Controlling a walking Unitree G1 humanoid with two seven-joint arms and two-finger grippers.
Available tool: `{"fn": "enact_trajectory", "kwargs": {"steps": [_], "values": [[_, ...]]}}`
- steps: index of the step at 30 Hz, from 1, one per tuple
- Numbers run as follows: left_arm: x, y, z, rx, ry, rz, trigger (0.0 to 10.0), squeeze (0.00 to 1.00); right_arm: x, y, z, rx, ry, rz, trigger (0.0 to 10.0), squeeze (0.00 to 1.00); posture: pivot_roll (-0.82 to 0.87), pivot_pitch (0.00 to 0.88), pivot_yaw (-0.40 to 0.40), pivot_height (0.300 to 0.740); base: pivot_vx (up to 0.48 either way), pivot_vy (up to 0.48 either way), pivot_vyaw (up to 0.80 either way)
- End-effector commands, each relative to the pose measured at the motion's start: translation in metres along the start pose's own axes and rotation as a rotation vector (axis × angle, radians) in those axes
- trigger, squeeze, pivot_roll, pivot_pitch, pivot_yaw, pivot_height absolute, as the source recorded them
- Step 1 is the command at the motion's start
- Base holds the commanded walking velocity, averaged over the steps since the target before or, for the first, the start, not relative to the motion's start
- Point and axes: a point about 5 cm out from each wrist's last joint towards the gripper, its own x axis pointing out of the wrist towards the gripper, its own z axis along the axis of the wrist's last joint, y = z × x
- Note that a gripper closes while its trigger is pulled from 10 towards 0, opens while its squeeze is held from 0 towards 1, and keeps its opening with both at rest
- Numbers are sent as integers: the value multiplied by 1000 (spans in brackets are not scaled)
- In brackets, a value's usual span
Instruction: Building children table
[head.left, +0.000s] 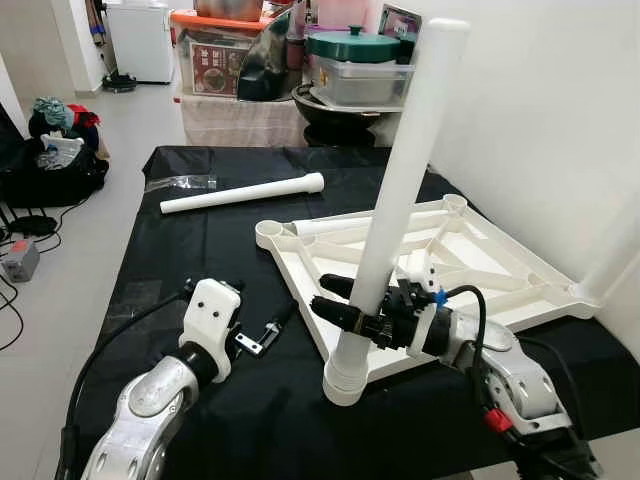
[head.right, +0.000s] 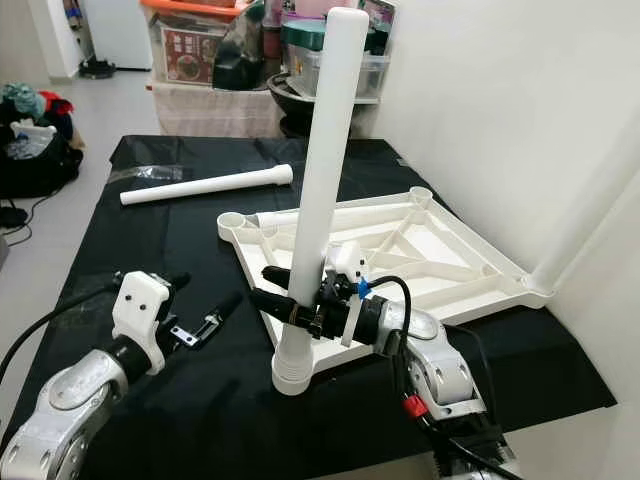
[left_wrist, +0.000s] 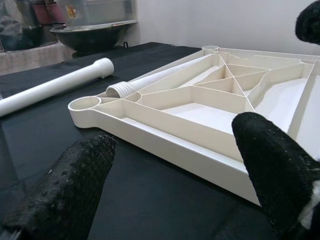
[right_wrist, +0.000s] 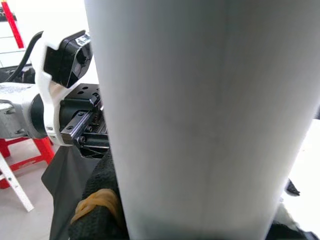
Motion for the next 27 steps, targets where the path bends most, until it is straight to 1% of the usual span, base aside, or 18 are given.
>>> {"fn": "enact_trajectory", "kwargs": {"steps": [1, 7, 15, 19, 21, 23, 27], "values": [[0, -2, 0, 0, -2, -6, 10000, 0, -2, 5, -25, 81, 68, -27, 10000, 0, 117, 0, -99, 740, 0, 0, 0], [4, -3, 0, -4, -2, -25, 10000, 0, -10, 9, -35, 131, 24, -125, 10000, 0, 104, 0, -82, 740, 0, 0, 0], [3, -3, -1, -5, 1, -28, 10000, 0, -7, 20, -44, 153, 18, -132, 10000, 0, 95, 0, -72, 740, 0, 0, 0], [5, -3, -1, -5, 0, -32, 10000, 0, -5, 24, -47, 143, 40, -113, 10000, 0, 92, 0, -69, 740, 0, 0, 0], [6, -4, 0, -2, -3, -36, 10000, 0, -4, 26, -49, 118, 78, -82, 10000, 0, 95, 0, -71, 740, 0, 0, 0], [7, -4, 0, -2, -5, -37, 10000, 0, -4, 26, -49, 111, 90, -74, 10000, 0, 95, 0, -71, 740, 0, 0, 0], [4, -2, -1, 0, -1, -28, 10000, 0, -6, 27, -53, 67, 166, -23, 10000, 0, 102, 0, -85, 740, 0, 0, 0]]}}
